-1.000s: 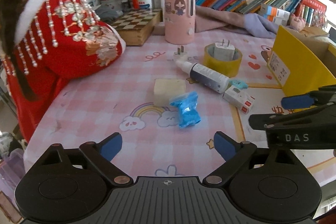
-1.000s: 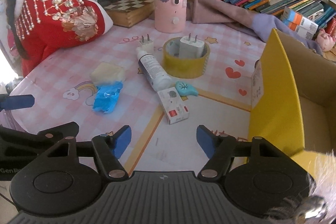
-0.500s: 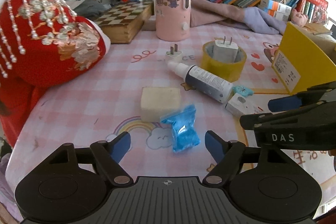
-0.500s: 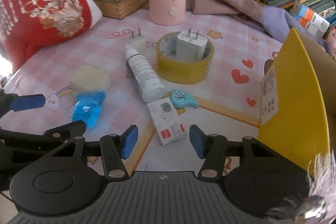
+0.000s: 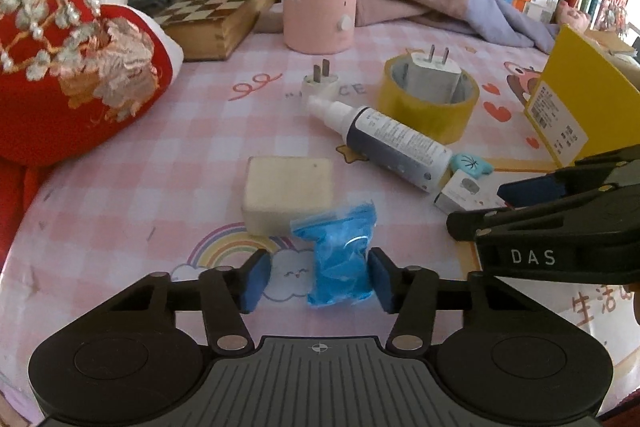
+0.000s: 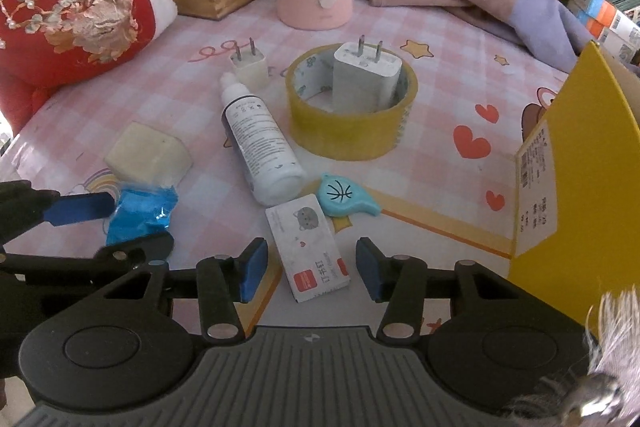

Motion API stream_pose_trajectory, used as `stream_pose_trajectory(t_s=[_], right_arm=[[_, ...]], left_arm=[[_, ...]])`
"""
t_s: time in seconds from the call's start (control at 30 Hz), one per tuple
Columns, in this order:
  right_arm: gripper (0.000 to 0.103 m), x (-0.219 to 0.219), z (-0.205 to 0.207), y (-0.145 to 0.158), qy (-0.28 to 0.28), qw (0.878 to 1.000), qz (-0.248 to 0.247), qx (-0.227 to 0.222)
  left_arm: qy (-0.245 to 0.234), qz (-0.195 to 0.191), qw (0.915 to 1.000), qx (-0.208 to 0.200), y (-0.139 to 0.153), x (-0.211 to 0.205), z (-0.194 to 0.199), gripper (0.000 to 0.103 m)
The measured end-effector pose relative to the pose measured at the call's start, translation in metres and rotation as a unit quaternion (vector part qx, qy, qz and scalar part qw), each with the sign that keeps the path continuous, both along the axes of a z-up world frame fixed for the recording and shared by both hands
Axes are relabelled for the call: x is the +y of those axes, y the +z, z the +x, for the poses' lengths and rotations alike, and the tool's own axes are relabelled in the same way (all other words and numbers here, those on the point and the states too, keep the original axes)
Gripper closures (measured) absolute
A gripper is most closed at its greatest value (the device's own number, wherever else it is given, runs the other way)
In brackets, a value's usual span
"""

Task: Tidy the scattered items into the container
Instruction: 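Grasp the blue wrapped packet with the left tool while the right tool grasps the white card box, then carry the blue packet and white card box with both tools over the yellow box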

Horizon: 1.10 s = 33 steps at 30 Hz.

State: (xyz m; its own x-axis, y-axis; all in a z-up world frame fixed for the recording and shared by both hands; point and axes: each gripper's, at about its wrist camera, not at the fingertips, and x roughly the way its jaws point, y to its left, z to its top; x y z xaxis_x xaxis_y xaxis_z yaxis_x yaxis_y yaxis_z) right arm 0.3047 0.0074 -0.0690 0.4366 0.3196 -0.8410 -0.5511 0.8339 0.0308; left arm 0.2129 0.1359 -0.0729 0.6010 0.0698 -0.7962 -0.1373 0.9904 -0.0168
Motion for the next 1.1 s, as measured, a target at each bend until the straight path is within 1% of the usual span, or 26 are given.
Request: stream_pose_trajectory(t_s=[0.07,0.13,0.2,0.23,0.27,0.37,0.53,0.77,1.1], right_arm=[[0.057,0.001,0.001,0.000,0.002,1.000,-0.001,-0.002],[0.065,0.002,0.001,0.000,0.007,1.000,-0.001,-0.005],[0.070,0.005,0.000,-0.001,0.014,1.000,-0.004,-0.008],[0.073,0.006,-0.002,-0.001,0.019,1.000,-0.005,-0.010],[0.074,0.008,-0.003,-0.001,0.023,1.000,-0.007,-0.011],[0.075,0.009,-0.006,0.000,0.026,1.000,-0.005,-0.009],[0.075,0.005,-0.013,0.010,0.014,1.000,0.009,-0.018],[0.075,-0.005,-0.035,0.021,0.003,0.999,0.018,-0.029],[0.075,-0.022,-0.081,0.036,-0.005,0.998,0.033,-0.047]], left_arm=[[-0.001,0.001,1.0000,-0.001,0.000,0.001,-0.001,0.060],[-0.002,0.000,1.0000,-0.003,0.001,0.002,-0.001,0.065],[-0.004,-0.005,1.0000,-0.004,0.001,0.003,-0.002,0.074],[-0.005,-0.008,0.9999,-0.005,0.002,0.003,-0.002,0.075],[-0.006,-0.011,0.9999,-0.005,0.002,0.004,-0.003,0.075],[-0.006,-0.018,0.9998,-0.008,0.003,0.006,-0.005,0.075],[-0.006,-0.026,0.9994,-0.021,0.012,0.007,-0.013,0.076],[-0.014,-0.023,0.9989,-0.038,0.023,0.000,-0.034,0.076],[-0.018,-0.016,0.9975,-0.066,0.043,-0.012,-0.075,0.076]])
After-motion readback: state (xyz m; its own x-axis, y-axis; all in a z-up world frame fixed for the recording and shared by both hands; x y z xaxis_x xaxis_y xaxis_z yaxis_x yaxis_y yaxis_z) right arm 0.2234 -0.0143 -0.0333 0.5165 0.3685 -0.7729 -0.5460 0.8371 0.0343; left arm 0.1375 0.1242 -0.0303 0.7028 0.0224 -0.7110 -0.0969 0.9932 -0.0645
